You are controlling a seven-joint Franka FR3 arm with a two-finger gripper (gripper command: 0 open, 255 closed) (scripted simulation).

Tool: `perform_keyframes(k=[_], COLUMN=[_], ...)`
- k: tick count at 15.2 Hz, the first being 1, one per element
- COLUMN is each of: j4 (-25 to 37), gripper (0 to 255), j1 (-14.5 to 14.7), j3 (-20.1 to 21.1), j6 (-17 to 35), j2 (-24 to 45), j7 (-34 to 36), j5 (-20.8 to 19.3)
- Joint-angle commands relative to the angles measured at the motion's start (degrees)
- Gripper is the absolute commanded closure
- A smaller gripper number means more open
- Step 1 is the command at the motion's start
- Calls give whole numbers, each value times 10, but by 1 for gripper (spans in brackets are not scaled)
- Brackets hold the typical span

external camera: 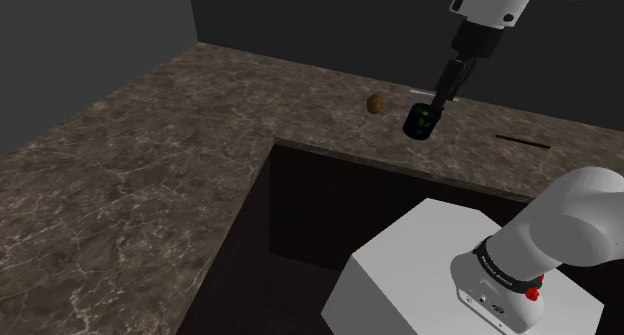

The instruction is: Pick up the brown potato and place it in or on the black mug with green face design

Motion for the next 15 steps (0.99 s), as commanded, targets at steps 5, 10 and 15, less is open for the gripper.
perform_keyframes(k=[5, 10, 15], j4=[38, 97, 168], gripper=[0, 0, 0], j1=[-23, -49, -72], j3=[6, 8, 1], j6=[47, 92, 120], j2=[95, 212, 323], j7=[47, 105, 162], j5=[3, 3, 0])
